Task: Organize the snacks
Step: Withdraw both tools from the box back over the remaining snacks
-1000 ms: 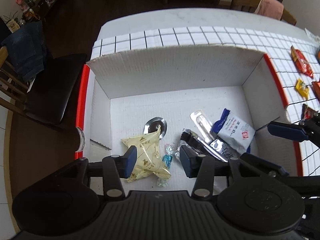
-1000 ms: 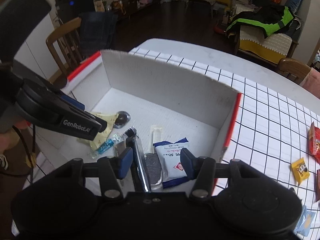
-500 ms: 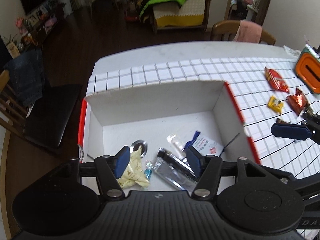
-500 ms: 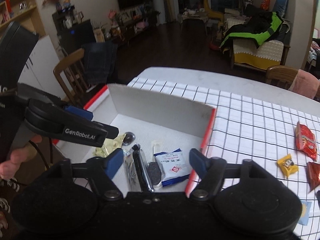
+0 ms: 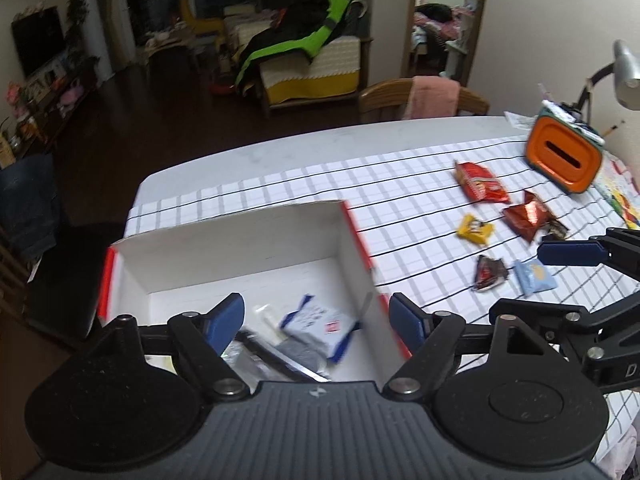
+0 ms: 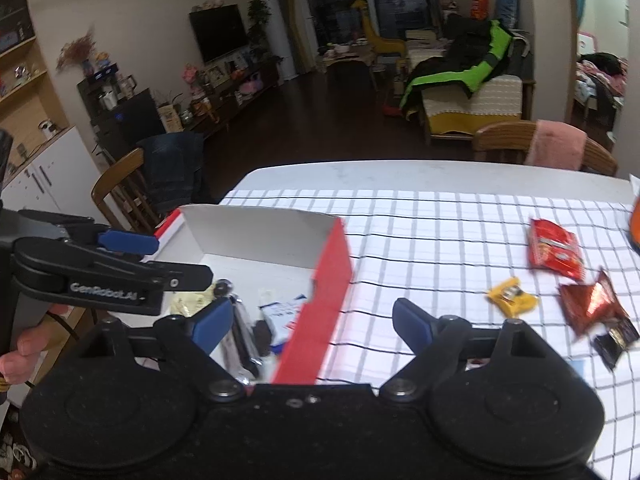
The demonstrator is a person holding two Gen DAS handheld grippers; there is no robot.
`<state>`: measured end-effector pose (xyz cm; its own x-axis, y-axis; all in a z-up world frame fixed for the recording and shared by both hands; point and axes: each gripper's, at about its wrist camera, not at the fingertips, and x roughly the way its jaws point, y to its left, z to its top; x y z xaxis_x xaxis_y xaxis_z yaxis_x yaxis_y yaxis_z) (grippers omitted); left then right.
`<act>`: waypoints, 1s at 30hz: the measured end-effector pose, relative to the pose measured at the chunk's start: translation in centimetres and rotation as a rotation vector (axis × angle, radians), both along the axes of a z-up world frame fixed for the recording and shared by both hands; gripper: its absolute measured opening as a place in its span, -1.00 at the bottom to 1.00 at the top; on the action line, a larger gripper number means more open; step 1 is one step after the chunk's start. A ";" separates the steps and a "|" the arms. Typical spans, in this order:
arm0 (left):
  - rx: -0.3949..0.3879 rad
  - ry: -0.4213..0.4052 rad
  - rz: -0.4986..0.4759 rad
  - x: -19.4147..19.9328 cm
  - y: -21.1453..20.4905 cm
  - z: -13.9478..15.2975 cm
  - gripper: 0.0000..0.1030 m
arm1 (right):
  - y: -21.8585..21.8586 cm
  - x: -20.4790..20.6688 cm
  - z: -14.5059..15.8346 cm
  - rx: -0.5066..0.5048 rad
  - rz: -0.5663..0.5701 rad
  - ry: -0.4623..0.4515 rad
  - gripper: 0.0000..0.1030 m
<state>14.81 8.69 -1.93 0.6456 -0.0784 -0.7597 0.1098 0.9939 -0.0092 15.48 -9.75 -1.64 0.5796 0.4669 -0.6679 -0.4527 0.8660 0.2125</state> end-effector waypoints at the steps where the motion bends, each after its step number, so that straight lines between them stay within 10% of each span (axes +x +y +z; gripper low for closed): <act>1: -0.002 -0.004 -0.010 0.0 -0.7 0.0 0.56 | -0.8 -0.1 0.0 0.006 -0.012 -0.005 0.92; 30: 0.020 0.104 -0.142 6.5 -19.9 -8.3 0.66 | -18.6 5.0 -8.9 -0.180 0.140 0.030 0.98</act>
